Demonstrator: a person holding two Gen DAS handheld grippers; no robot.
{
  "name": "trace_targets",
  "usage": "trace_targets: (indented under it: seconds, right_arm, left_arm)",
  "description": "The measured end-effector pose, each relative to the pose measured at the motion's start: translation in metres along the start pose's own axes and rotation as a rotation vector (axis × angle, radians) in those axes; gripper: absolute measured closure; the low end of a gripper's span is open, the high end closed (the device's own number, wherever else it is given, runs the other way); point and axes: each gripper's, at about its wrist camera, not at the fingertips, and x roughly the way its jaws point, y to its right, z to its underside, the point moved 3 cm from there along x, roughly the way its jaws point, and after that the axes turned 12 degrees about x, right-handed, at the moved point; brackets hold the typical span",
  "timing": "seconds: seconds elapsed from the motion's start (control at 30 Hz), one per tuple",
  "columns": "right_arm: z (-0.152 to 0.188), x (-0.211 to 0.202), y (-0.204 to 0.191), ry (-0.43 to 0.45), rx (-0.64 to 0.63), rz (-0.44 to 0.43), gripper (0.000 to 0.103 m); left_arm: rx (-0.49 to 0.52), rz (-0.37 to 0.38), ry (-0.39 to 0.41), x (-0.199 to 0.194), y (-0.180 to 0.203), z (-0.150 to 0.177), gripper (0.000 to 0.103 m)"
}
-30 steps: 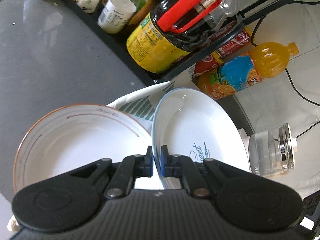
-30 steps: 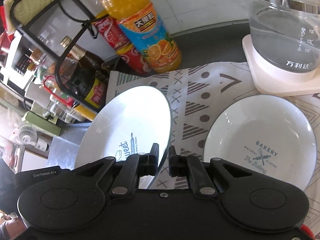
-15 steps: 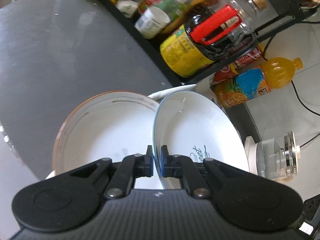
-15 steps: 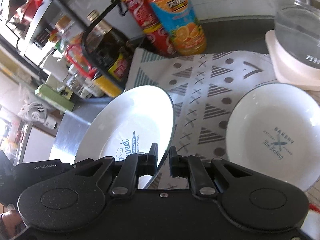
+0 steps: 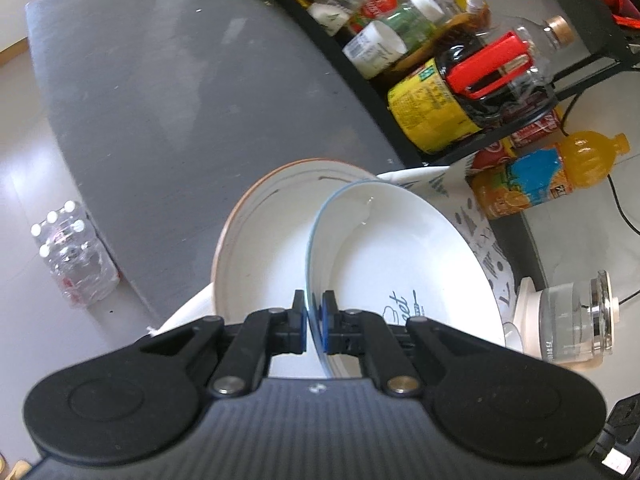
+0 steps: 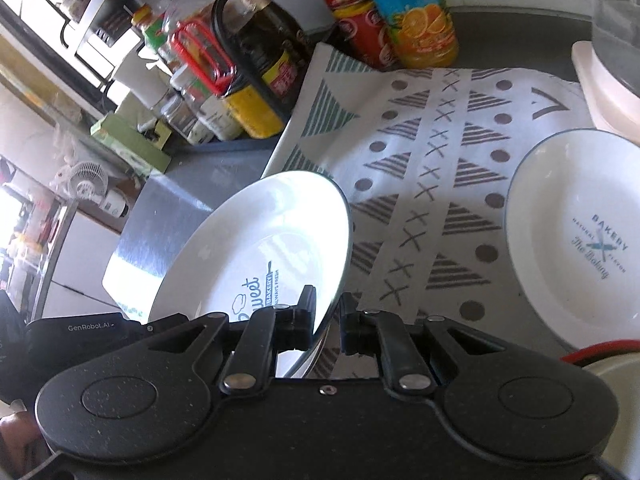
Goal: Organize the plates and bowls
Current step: 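Lift the 'Sweet' plate with both grippers and lower it onto the flower-pattern plate, then open both grippers and lift them off the plate stack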
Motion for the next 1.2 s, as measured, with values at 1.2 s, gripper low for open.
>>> trace_targets:
  seconds: [1.2]
  right_arm:
    - [0.018,0.034,-0.014,-0.084,0.023,0.120,0.093]
  left_arm:
    - [0.069,-0.123,-0.125,0.004,-0.019,-0.033,0.091]
